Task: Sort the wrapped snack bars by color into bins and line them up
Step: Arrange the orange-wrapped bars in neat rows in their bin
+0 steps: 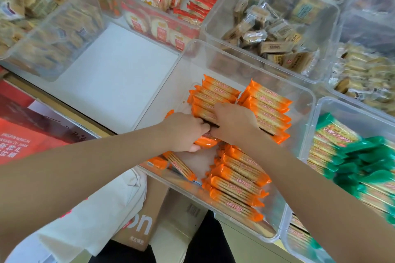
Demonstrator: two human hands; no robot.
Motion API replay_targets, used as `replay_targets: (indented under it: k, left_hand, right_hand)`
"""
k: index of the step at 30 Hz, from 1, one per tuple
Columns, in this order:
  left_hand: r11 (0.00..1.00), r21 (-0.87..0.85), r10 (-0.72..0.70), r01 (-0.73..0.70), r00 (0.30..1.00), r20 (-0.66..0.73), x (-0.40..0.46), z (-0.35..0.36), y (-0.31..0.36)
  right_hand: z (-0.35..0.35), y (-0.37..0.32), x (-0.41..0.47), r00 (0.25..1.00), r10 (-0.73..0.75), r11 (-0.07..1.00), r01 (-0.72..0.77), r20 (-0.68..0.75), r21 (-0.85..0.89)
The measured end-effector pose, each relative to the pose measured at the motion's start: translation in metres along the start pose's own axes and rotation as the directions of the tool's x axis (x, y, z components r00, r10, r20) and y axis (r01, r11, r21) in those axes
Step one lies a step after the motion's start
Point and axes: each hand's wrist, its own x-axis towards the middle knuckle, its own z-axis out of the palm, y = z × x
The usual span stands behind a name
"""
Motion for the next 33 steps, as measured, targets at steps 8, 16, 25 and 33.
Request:
replay_targets:
  k: [8,16,25,33]
  left_hand:
    - [0.743,-0.635,-0.226,0.211,0.972,0.059,0.003,0.015,-0.005]
    - [0.69,-0.687,-0.229,0.228,0.969,0.092,0.007,0.014,-0.003]
    - [0.94,-0.317,-0.151,0.124,0.986,-0.064,0.007,-0.003,-0.029]
    - [0.887,-0.459,0.039,0.05,0.983,0.182,0.011,-0.016,-0.039]
  right_hand:
    - [-0.013,0.017,-0.012,0.974,-0.016,0.829,0.139,-0.226,0.542]
    - [-0.014,0.028,-0.02,0.999,-0.029,0.796,0.049,-0.043,0.603]
    - [-0.014,0.023,-0.031,0.898,-0.439,0.889,0.439,-0.032,0.128]
    - [0.022,-0.019,-0.009,0.804,-0.591,0.794,0.567,-0.062,-0.219]
